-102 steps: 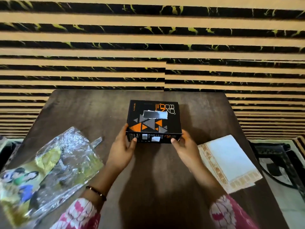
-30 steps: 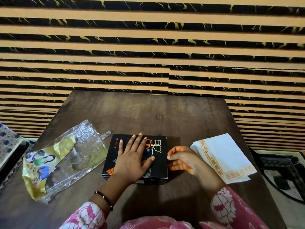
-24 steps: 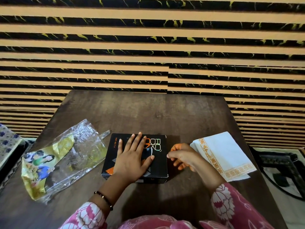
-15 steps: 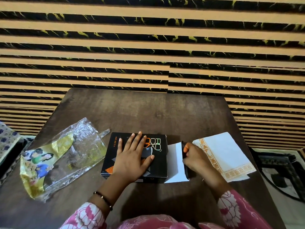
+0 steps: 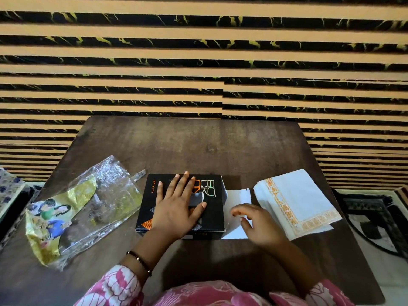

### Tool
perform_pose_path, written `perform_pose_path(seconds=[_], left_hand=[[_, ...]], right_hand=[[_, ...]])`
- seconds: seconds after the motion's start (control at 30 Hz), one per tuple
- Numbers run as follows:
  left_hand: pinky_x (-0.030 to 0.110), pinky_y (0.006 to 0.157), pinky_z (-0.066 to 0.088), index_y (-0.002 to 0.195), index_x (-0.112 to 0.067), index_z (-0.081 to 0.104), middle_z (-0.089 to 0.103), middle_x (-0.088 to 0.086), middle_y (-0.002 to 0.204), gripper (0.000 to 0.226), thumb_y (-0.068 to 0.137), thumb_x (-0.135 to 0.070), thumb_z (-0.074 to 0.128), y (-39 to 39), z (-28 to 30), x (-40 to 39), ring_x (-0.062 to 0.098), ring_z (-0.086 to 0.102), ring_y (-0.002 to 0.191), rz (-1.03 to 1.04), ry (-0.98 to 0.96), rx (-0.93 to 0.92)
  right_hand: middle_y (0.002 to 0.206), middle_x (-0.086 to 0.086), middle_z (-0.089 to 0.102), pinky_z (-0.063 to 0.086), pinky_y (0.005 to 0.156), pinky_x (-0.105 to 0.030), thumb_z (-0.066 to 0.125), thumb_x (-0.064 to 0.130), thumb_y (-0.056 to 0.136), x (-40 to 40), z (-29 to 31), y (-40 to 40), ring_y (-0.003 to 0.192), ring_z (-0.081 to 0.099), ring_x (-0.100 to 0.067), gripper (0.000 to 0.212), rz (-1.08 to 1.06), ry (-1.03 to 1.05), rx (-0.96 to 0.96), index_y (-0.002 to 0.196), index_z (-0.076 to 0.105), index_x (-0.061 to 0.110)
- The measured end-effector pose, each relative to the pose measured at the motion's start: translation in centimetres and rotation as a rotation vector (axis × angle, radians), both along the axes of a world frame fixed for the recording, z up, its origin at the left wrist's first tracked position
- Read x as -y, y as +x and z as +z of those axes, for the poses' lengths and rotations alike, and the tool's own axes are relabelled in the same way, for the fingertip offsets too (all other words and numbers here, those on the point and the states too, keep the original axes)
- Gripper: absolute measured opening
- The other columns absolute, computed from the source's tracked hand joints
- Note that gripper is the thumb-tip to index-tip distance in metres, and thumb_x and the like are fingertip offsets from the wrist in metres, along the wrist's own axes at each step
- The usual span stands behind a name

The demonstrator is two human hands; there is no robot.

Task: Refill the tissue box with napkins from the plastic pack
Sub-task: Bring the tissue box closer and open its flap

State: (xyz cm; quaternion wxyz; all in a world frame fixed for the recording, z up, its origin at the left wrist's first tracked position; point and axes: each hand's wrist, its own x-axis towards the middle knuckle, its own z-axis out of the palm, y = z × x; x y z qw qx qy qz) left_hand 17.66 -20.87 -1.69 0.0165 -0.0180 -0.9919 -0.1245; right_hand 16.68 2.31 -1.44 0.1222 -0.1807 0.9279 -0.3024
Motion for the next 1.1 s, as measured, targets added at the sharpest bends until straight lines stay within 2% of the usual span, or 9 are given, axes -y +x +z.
perform_pose_path(seconds=[0.07,0.17,0.3,0.4,0.57,0.67,0.77,0.9,1.1], left_hand=[[0.047,0.113,-0.012,0.148,-0.028,0.014,0.006,-0.007,0.159,0.078,0.081,-0.069,0.013,-0.1,0.0,0.0,0.013,-0.002,0.146,0.001,0.003,-0.005],[0.049,0.114,-0.011,0.148,-0.027,0.015,0.008,-0.006,0.159,0.081,0.079,-0.07,0.011,-0.5,0.1,-0.1,0.014,0.0,0.146,0.017,0.005,-0.004],[0.053,0.114,-0.008,0.148,-0.023,0.013,0.006,-0.002,0.159,0.085,0.078,-0.071,0.008,-0.9,0.1,-0.4,0.017,-0.003,0.146,0.034,-0.006,0.026],[0.053,0.112,-0.009,0.148,-0.015,0.009,-0.001,0.005,0.159,0.093,0.075,-0.072,0.011,-0.8,0.4,-0.7,0.02,-0.01,0.145,0.043,0.036,0.015],[0.059,0.111,-0.015,0.149,-0.016,-0.006,-0.013,0.005,0.158,0.115,0.064,-0.089,0.018,0.4,1.5,-2.2,0.02,-0.022,0.142,-0.292,-0.049,0.122],[0.059,0.11,-0.017,0.148,-0.016,-0.008,-0.015,0.007,0.158,0.126,0.053,-0.095,0.014,0.4,1.0,-2.6,0.019,-0.022,0.142,-0.344,-0.147,0.142],[0.055,0.111,-0.019,0.148,-0.018,-0.009,-0.016,0.005,0.158,0.117,0.063,-0.089,0.029,0.2,0.9,-2.4,0.018,-0.022,0.142,-0.345,-0.151,0.138],[0.054,0.111,-0.02,0.144,-0.014,-0.018,-0.019,0.006,0.157,0.114,0.069,-0.082,0.033,0.4,0.8,-2.5,0.018,-0.025,0.141,-0.33,-0.173,0.134],[0.057,0.112,-0.017,0.143,-0.009,-0.02,-0.023,0.008,0.155,0.118,0.068,-0.081,0.036,0.4,1.0,-2.6,0.018,-0.026,0.141,-0.332,-0.177,0.163]], right_hand=[[0.096,0.008,0.065,0.046,0.081,-0.016,0.055,0.011,0.086,-1.1,-0.1,0.4,0.092,0.059,-0.007,0.018,-0.031,-0.04,0.037,0.086,0.066,0.025],[0.085,0.008,0.065,0.05,0.079,-0.019,0.056,0.01,0.082,-2.0,-0.2,1.6,0.085,0.061,-0.007,0.025,-0.029,-0.083,0.166,0.073,0.063,0.032],[0.095,0.011,0.066,0.047,0.084,-0.014,0.054,0.01,0.079,-0.7,-1.6,4.0,0.092,0.06,-0.002,0.026,0.002,-0.178,0.225,0.096,0.071,0.02],[0.103,0.013,0.065,0.045,0.086,-0.011,0.051,0.009,0.079,0.8,-2.2,4.8,0.097,0.059,-0.001,0.032,-0.004,-0.24,0.23,0.101,0.069,0.023],[0.085,0.032,0.064,0.045,0.075,-0.011,0.052,0.004,0.08,2.1,-2.5,4.9,0.081,0.06,0.001,0.038,-0.013,-0.276,0.266,0.094,0.065,0.037],[0.085,0.021,0.068,0.047,0.073,-0.012,0.052,0.002,0.083,1.9,-2.7,3.8,0.08,0.064,0.001,0.032,-0.099,-0.33,0.286,0.091,0.067,0.029],[0.094,0.011,0.066,0.046,0.064,-0.008,0.049,-0.001,0.089,1.9,-1.6,1.6,0.085,0.064,-0.004,0.031,-0.218,-0.375,0.352,0.096,0.066,0.024],[0.119,0.011,0.059,0.039,0.091,-0.013,0.048,0.012,0.093,3.2,-0.6,-1.1,0.115,0.053,-0.006,0.036,-0.152,-0.282,0.379,0.127,0.054,0.02],[0.139,-0.004,0.051,0.035,0.102,-0.028,0.048,0.015,0.093,4.4,-0.8,-5.5,0.123,0.048,-0.016,0.042,-0.321,-0.325,0.369,0.134,0.045,0.016]])
